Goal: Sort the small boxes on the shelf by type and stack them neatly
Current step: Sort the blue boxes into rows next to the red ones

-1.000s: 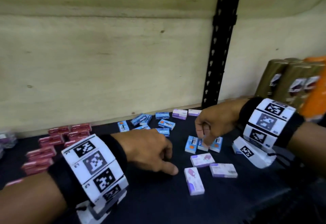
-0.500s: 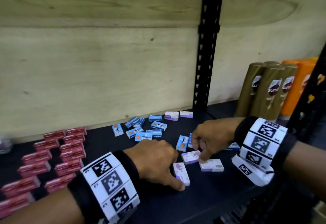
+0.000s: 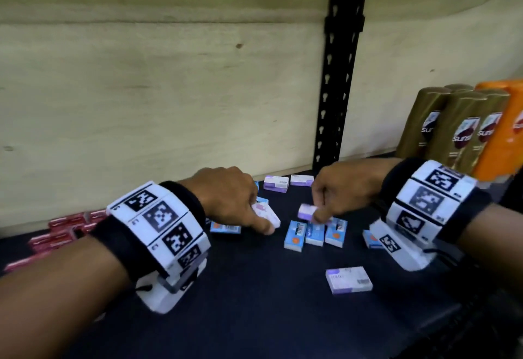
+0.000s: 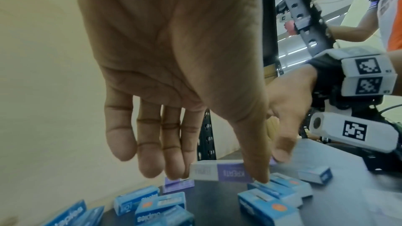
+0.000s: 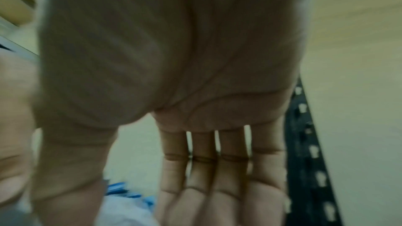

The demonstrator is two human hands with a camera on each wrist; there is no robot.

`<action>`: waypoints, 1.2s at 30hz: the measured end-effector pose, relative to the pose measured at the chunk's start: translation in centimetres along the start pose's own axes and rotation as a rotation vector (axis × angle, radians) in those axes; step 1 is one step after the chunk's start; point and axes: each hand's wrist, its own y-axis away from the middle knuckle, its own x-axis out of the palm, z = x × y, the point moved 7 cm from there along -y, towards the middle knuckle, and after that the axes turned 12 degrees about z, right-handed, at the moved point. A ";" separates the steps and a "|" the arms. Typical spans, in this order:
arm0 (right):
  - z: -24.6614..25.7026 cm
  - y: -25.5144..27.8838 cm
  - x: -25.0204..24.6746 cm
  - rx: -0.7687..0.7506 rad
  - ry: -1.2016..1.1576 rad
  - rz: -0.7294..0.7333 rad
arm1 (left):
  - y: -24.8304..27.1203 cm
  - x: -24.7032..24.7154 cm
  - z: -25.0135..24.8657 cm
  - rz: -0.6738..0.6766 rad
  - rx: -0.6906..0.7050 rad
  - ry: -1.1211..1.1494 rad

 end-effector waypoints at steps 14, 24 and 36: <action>-7.5 -9.5 -2.2 0.244 0.012 -0.056 | -8.6 -0.4 -2.8 -0.028 -0.028 -0.022; -7.4 -9.2 -2.3 0.235 -0.005 -0.068 | -9.1 -0.2 -3.5 -0.055 -0.032 -0.022; -1.4 -2.4 0.2 -0.003 -0.056 0.095 | -3.2 2.4 -1.1 0.018 0.118 -0.019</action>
